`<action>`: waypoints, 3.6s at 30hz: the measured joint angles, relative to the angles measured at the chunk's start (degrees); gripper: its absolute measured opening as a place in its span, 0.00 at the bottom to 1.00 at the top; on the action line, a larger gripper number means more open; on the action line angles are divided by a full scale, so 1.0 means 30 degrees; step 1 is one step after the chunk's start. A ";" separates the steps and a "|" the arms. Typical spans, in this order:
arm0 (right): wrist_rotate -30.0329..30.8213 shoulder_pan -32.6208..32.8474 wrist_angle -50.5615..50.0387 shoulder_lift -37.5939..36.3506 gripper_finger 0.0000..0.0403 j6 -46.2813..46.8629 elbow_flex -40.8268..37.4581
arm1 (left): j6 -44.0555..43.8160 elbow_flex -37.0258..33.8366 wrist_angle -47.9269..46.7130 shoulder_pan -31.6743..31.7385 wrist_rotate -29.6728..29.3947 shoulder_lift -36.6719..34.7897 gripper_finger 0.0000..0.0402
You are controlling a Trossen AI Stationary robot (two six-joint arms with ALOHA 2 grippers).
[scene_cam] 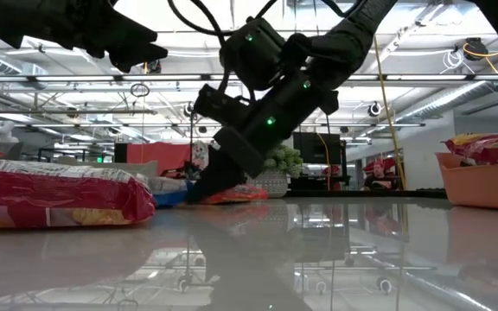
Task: Sort Maruchan noodles
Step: Put the blue bag into the white bin
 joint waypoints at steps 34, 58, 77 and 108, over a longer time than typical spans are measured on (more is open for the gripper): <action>1.0826 0.3023 0.0858 -0.5273 0.00 -0.9076 0.0007 | -0.1157 0.0015 0.0121 -0.0458 0.0393 0.2161 0.86; 0.8557 0.3059 0.1517 -0.5244 0.00 -0.9641 0.0029 | 0.1388 0.0015 0.3975 -0.0640 0.2721 0.7168 0.83; 0.9659 0.3156 0.1079 -0.5554 0.05 -0.9073 0.0019 | 0.3654 0.0015 0.3884 -0.0626 0.2288 0.7002 0.29; 1.5473 0.6041 -1.0220 -1.3083 0.12 -0.0913 0.0029 | 1.1502 -0.0014 -0.3221 0.4828 -1.5504 -0.0689 0.31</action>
